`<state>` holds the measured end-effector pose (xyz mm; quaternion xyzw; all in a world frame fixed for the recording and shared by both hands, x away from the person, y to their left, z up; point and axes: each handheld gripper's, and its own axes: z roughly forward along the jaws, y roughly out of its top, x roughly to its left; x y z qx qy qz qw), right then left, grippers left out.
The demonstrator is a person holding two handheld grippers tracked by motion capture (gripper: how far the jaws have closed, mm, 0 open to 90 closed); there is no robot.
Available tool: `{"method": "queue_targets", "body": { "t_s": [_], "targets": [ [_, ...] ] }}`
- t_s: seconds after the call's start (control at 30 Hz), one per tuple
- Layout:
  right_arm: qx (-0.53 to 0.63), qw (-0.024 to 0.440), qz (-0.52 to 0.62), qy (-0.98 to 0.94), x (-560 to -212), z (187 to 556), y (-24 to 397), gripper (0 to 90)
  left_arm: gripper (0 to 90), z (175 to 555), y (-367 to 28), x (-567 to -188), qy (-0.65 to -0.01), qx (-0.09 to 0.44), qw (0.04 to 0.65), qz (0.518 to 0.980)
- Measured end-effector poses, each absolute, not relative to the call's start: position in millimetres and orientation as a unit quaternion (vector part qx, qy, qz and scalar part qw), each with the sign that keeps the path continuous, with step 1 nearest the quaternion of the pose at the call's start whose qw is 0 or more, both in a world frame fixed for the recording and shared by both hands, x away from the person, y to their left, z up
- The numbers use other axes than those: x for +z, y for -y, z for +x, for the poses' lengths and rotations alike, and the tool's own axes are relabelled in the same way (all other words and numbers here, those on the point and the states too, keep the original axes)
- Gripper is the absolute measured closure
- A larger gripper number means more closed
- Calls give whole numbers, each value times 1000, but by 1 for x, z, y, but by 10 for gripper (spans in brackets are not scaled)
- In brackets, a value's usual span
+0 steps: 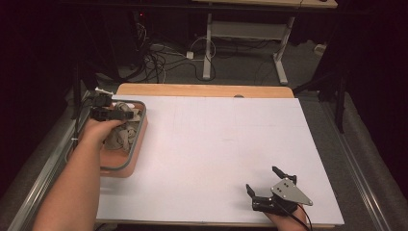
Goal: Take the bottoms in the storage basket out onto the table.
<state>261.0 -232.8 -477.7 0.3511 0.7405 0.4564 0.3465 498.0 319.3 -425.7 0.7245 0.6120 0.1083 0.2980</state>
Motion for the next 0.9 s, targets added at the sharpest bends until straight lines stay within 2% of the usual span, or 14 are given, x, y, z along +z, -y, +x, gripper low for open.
{"method": "queue_targets", "body": {
  "t_s": [0.37, 0.9],
  "targets": [
    [458, 347, 349, -741, -477, 261, 233, 3, 0, 497, -313, -435, -603, 67, 213, 766],
    [457, 346, 350, -741, -478, 261, 233, 4, 0, 499, -305, -450, -599, 26, 157, 785]
  ]
}}
